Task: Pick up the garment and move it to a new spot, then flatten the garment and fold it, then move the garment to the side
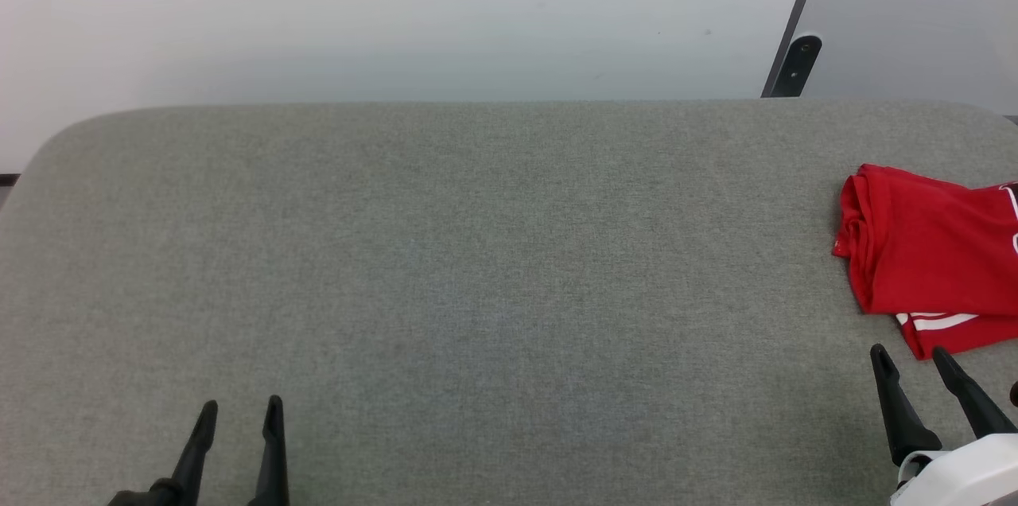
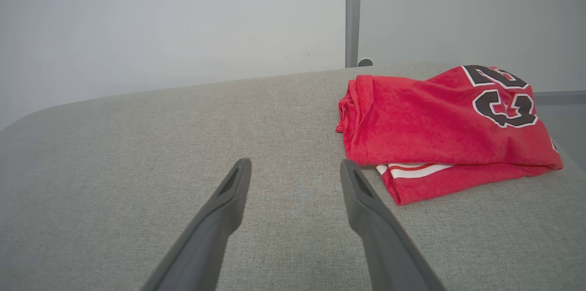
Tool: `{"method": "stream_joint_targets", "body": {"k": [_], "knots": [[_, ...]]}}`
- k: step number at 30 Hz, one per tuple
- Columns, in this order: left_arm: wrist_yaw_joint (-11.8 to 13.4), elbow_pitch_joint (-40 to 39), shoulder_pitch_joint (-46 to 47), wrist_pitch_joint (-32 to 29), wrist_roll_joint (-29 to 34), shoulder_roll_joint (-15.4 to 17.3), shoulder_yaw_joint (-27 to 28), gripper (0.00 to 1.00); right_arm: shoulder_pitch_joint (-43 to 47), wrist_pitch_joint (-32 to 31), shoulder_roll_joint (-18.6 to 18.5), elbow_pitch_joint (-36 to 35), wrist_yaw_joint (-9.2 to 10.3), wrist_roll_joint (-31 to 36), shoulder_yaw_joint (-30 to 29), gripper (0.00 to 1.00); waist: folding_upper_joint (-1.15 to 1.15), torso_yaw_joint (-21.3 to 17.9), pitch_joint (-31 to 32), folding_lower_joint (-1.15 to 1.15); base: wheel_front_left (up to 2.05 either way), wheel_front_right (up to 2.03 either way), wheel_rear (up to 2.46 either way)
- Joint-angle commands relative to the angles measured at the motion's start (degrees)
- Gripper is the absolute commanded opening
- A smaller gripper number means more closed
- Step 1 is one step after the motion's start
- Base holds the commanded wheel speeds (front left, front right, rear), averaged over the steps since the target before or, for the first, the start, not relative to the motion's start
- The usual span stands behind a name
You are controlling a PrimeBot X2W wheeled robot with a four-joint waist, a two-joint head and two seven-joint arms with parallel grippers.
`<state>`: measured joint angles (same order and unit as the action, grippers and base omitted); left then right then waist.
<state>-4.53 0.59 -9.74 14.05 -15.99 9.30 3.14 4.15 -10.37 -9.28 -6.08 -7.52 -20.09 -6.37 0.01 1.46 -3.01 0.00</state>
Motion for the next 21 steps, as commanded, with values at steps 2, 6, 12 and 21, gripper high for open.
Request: {"method": "stream_joint_targets", "body": {"k": [2, 6, 12, 21], "knots": [[0.41, -0.36, -0.37, -0.07, 0.02, 0.1, -0.17, 1.0, 0.53, 0.32, 0.29, -0.27, 0.07, 0.22, -0.02, 1.0, -0.01, -0.03, -0.09, 0.0, 0.0, 0.0, 0.0], [0.43, -0.68, -0.36, 0.12, 0.25, 0.1, -0.62, 1.0, 0.83, 0.36, 0.57, -0.34, 0.07, 0.1, 0.15, 1.0, -0.01, -0.06, -0.1, 0.0, 0.0, 0.0, 0.0], [-0.04, 1.61, 0.12, -0.34, -1.12, -0.8, -1.05, 0.0, 0.03, 0.18, 1.23, 2.27, -0.01, -1.01, 0.18, 0.0, -0.01, -0.05, -0.09, 0.0, 0.0, 0.0, 0.0], [-0.37, 2.94, 1.95, -2.59, -9.49, -1.4, -0.53, 0.0, -1.2, 0.53, 1.79, 4.23, -0.01, -8.89, 0.06, 0.0, -0.01, -0.14, 0.1, 0.0, 0.0, 0.0, 0.0]]}}
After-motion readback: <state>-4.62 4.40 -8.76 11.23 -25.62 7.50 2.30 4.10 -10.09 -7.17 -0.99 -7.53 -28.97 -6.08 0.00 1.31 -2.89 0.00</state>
